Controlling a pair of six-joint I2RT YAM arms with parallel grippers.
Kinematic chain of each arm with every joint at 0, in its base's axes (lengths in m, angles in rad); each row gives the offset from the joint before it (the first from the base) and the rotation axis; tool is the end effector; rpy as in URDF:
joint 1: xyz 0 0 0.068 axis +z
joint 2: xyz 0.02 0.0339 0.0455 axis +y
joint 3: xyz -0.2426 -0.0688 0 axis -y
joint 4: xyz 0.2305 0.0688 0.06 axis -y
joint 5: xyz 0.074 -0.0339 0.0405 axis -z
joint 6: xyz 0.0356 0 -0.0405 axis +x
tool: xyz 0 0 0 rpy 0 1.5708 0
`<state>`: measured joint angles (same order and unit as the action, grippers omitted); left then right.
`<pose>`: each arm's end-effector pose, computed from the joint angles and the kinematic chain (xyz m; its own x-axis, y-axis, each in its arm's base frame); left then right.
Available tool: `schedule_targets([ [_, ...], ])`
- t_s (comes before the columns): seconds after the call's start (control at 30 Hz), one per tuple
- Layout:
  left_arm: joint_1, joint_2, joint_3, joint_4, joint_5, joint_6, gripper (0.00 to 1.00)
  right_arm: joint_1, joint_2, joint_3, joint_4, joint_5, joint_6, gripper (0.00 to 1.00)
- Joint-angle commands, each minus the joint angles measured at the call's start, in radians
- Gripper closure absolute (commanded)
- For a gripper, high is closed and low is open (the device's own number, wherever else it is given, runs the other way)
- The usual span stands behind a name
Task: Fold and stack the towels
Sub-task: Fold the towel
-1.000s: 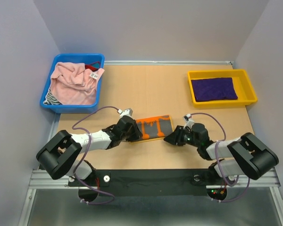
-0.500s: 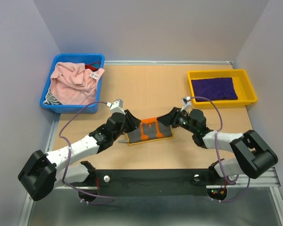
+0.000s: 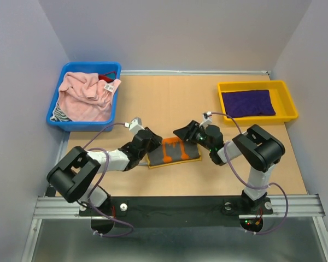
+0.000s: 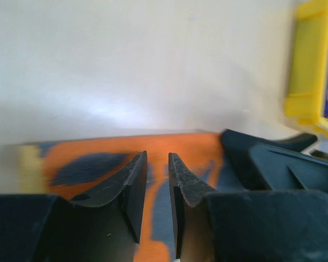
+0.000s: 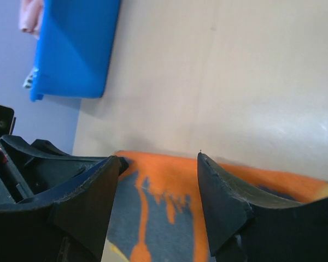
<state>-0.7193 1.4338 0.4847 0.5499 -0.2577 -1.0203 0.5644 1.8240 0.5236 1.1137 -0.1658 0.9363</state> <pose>0.2089 -0.1709 0.1593 -0.5454 -0.6179 -0.5664 -0.0083 0.6797 -0.7334 0.2566 0.1694 0.1220 -0.6282 0.5424 -0.5578 -0.2676 0.5225 0.8095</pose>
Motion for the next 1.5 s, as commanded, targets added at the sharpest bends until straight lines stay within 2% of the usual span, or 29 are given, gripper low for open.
schedule_targets([
  [0.0, 0.068, 0.094, -0.112, 0.174, 0.035, -0.11, 0.67, 0.008, 0.064, -0.071, 0.196, 0.118, 0.039, 0.35],
  [0.17, 0.129, 0.195, -0.259, 0.342, 0.12, -0.207, 0.69, -0.018, 0.089, -0.197, 0.244, 0.276, 0.082, 0.33],
  [0.3, 0.147, 0.206, -0.288, 0.394, 0.143, -0.213, 0.69, -0.064, 0.06, -0.289, 0.29, 0.33, 0.065, 0.3],
  [0.53, 0.15, 0.139, -0.253, 0.294, 0.106, -0.158, 0.69, -0.124, -0.031, -0.33, 0.299, 0.347, -0.011, 0.3],
  [0.7, 0.152, 0.083, -0.164, 0.162, 0.104, -0.063, 0.68, -0.127, -0.13, -0.329, 0.29, 0.264, -0.089, 0.3],
  [0.8, 0.149, 0.054, -0.101, 0.095, 0.112, 0.011, 0.62, -0.127, -0.196, -0.304, 0.221, 0.204, -0.149, 0.3],
  [0.87, 0.146, 0.013, -0.049, 0.021, 0.104, 0.052, 0.56, -0.127, -0.294, -0.286, 0.065, 0.195, -0.189, 0.3],
  [0.9, 0.144, -0.021, -0.029, -0.011, 0.088, 0.098, 0.53, -0.127, -0.372, -0.252, -0.089, 0.201, -0.239, 0.29],
  [0.93, 0.132, -0.038, -0.003, -0.052, 0.074, 0.127, 0.5, -0.127, -0.408, -0.231, -0.174, 0.206, -0.27, 0.29],
  [1.0, 0.113, -0.067, 0.084, -0.188, 0.039, 0.176, 0.4, -0.126, -0.478, -0.182, -0.344, 0.228, -0.364, 0.29],
  [1.03, 0.084, -0.087, 0.148, -0.235, -0.009, 0.231, 0.35, -0.127, -0.541, -0.134, -0.502, 0.241, -0.388, 0.28],
  [1.07, 0.064, -0.093, 0.179, -0.314, -0.035, 0.256, 0.33, -0.127, -0.567, -0.113, -0.576, 0.276, -0.422, 0.26],
  [1.17, -0.001, -0.092, 0.291, -0.413, -0.123, 0.339, 0.25, -0.13, -0.655, -0.037, -0.842, 0.342, -0.462, 0.17],
  [1.2, -0.041, -0.082, 0.316, -0.457, -0.13, 0.359, 0.22, -0.13, -0.675, -0.022, -0.886, 0.369, -0.503, 0.09],
  [1.23, -0.067, -0.063, 0.339, -0.478, -0.133, 0.379, 0.21, -0.132, -0.692, -0.011, -0.973, 0.391, -0.514, 0.03],
  [1.27, -0.115, -0.047, 0.389, -0.517, -0.14, 0.414, 0.21, -0.138, -0.725, 0.004, -1.009, 0.42, -0.533, 0.0],
  [1.4, -0.227, 0.062, 0.531, -0.642, -0.178, 0.465, 0.21, -0.159, -0.77, 0.045, -1.155, 0.407, -0.573, 0.0],
  [1.47, -0.29, 0.126, 0.59, -0.677, -0.187, 0.465, 0.27, -0.159, -0.773, 0.055, -1.189, 0.356, -0.59, 0.03],
])
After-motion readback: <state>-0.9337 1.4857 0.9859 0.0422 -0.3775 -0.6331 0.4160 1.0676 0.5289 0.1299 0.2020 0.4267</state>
